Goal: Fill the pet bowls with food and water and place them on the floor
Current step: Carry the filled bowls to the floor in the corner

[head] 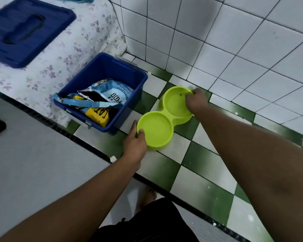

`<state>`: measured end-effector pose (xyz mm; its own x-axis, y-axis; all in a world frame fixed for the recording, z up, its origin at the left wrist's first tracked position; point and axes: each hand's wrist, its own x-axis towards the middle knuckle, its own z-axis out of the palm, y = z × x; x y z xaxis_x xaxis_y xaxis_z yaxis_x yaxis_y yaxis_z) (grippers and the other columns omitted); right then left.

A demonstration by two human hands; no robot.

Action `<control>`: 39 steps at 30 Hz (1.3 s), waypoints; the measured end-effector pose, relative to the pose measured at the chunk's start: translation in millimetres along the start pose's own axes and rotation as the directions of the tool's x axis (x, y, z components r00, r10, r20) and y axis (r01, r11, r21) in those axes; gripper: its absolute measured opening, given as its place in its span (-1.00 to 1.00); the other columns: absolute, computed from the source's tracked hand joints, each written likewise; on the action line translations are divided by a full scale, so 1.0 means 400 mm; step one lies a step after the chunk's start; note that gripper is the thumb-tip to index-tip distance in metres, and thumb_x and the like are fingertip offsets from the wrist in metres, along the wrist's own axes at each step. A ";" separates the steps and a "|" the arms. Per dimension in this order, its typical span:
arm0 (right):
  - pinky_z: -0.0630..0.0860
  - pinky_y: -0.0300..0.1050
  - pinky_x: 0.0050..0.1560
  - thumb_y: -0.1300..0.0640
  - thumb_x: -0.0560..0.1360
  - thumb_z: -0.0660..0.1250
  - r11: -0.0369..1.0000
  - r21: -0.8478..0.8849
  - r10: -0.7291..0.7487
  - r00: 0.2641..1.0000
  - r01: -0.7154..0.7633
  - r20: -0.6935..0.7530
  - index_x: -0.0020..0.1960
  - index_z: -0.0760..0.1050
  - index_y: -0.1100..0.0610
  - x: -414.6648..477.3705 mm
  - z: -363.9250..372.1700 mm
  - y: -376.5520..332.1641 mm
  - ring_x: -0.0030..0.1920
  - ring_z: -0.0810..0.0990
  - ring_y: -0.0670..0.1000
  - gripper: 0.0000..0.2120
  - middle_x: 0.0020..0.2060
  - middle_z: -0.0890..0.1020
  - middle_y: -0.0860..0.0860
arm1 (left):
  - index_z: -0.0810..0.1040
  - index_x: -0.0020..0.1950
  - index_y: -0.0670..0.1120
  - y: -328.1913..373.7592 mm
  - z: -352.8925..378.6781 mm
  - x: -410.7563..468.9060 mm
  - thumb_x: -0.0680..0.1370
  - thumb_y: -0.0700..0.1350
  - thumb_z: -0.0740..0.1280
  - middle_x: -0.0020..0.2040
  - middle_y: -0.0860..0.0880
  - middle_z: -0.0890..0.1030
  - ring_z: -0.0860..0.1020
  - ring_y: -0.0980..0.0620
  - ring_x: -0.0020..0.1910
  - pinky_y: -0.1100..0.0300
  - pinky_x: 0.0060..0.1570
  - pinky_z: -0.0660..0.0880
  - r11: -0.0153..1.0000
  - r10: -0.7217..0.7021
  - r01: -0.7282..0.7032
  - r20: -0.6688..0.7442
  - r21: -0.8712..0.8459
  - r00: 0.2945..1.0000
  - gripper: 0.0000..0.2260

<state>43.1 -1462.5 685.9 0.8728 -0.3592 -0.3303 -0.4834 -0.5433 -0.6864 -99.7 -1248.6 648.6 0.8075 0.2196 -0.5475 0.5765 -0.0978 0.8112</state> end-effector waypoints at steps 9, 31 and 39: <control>0.51 0.05 0.22 0.19 0.61 0.13 0.999 0.000 -0.041 0.997 0.041 -0.072 0.24 0.54 0.22 -0.183 0.015 0.038 0.23 0.55 0.23 -0.70 0.21 0.59 0.22 | 0.33 0.60 0.08 -0.101 -0.116 -0.086 0.75 0.01 0.10 0.52 -0.04 0.43 0.44 -0.09 0.44 -0.03 0.46 0.38 0.995 0.082 -0.084 -0.025 -0.054 0.996 -0.61; 0.57 0.08 -0.06 0.11 0.59 0.28 0.947 0.291 -0.209 0.950 0.137 0.231 -0.15 0.49 -0.01 -0.766 0.450 -0.103 -0.13 0.53 0.07 -0.86 -0.19 0.57 -0.01 | 0.59 0.36 0.06 -0.418 -0.807 -0.319 0.49 0.43 0.07 0.28 -0.05 0.65 0.58 -0.11 0.28 -0.11 0.32 0.52 0.985 0.151 -0.171 -0.407 -0.011 0.901 -0.34; 0.60 0.22 0.11 0.11 0.62 0.31 0.926 0.339 -0.328 0.805 0.168 0.495 -0.03 0.49 0.02 -0.889 0.703 -0.278 0.07 0.56 0.11 -0.95 -0.03 0.57 0.02 | 0.67 0.24 -0.15 -0.470 -1.110 -0.324 0.71 0.01 0.23 0.11 -0.09 0.70 0.59 0.04 0.06 0.11 0.12 0.52 0.957 0.096 -0.242 -0.614 -0.158 0.783 -0.68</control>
<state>-194.5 -1061.0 697.7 0.8941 0.2641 -0.3616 -0.2779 -0.3058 -0.9106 -368.0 -827.5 658.3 0.6114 0.7589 -0.2242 0.3369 0.0067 0.9415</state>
